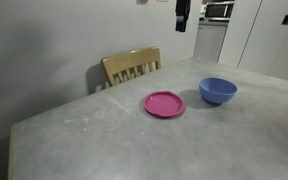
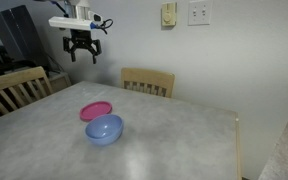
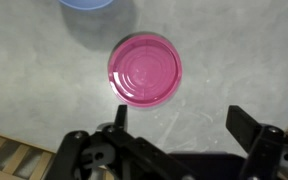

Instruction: Take the plate and put it on the bowl

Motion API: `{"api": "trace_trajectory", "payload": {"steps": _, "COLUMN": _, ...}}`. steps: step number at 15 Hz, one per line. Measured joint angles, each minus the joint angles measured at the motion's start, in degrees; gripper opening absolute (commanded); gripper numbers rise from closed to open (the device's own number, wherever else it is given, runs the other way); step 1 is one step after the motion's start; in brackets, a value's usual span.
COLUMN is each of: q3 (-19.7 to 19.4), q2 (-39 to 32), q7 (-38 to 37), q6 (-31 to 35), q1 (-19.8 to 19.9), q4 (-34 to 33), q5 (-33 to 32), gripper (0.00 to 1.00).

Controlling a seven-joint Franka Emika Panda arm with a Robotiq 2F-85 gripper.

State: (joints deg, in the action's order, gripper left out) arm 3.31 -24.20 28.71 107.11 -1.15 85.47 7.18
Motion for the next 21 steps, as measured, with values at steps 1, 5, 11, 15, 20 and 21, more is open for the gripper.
{"api": "trace_trajectory", "payload": {"steps": 1, "q3": 0.8, "q2": -0.3, "q7": -0.8, "q6": 2.3, "q1": -0.1, "q4": 1.1, "q5": 0.1, "gripper": 1.00}}
{"api": "trace_trajectory", "payload": {"steps": 5, "q3": 2.9, "q2": -0.5, "q7": -3.1, "q6": 8.3, "q1": -1.0, "q4": 5.5, "q5": 0.1, "gripper": 1.00}}
{"api": "trace_trajectory", "payload": {"steps": 11, "q3": 3.6, "q2": -0.6, "q7": -3.2, "q6": 10.3, "q1": -1.5, "q4": 8.4, "q5": -0.1, "gripper": 1.00}}
{"api": "trace_trajectory", "payload": {"steps": 15, "q3": 3.7, "q2": -0.9, "q7": -5.1, "q6": 10.0, "q1": -1.9, "q4": 8.2, "q5": -0.2, "gripper": 1.00}}
{"api": "trace_trajectory", "payload": {"steps": 20, "q3": 2.9, "q2": -5.9, "q7": -23.8, "q6": 9.6, "q1": -6.6, "q4": 6.3, "q5": -6.1, "gripper": 1.00}}
{"api": "trace_trajectory", "payload": {"steps": 21, "q3": 2.5, "q2": -7.3, "q7": -28.2, "q6": 9.6, "q1": -8.1, "q4": 5.6, "q5": -8.1, "gripper": 1.00}}
